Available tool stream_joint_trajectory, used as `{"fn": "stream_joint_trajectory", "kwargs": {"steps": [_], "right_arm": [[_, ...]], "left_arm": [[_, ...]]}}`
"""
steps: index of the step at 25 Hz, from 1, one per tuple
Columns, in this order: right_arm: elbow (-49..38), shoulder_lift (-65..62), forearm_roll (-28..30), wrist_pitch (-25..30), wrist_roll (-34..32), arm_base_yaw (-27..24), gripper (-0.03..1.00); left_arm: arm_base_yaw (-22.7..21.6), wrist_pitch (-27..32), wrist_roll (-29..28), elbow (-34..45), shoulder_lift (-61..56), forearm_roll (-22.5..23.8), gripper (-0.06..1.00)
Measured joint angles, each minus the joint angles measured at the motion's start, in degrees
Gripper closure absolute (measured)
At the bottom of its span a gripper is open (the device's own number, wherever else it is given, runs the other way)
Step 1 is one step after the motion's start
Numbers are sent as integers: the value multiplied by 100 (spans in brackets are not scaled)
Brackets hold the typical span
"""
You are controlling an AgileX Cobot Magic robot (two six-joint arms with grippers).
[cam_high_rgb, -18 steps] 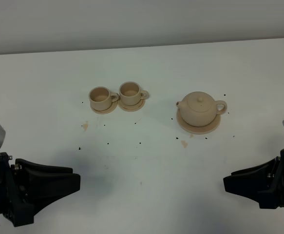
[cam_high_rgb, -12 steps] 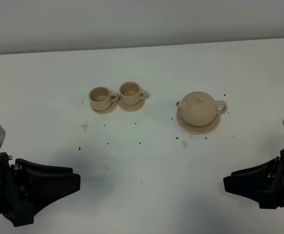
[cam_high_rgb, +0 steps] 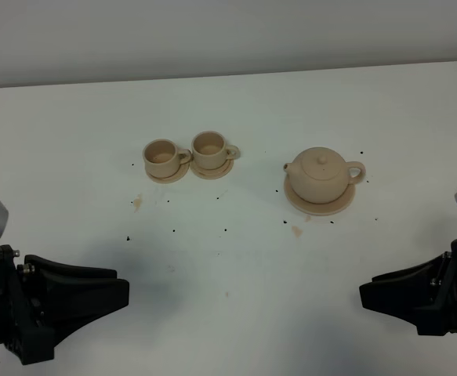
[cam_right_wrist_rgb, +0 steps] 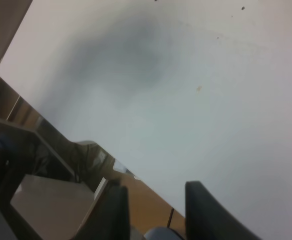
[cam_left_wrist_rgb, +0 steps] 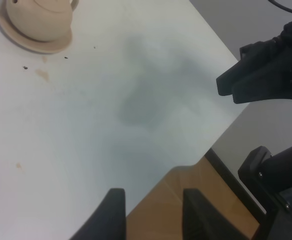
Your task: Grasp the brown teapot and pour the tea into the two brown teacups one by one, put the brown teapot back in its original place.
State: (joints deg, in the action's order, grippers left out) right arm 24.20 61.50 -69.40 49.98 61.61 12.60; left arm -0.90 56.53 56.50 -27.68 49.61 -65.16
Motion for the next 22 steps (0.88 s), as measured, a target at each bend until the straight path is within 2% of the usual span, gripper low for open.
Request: {"fn": "stream_joint_trajectory", "kwargs": {"steps": [15, 18, 22], "right_arm": [[0, 0, -5, 46, 0, 0, 67], [0, 0, -18, 46, 0, 0, 67], [0, 0, -19, 46, 5, 0, 67]], "left_arm": [[0, 13, -33, -13, -49, 39, 62], [0, -33, -355, -125, -351, 344, 62], [0, -39, -1320, -354, -1271, 1308, 62]]}}
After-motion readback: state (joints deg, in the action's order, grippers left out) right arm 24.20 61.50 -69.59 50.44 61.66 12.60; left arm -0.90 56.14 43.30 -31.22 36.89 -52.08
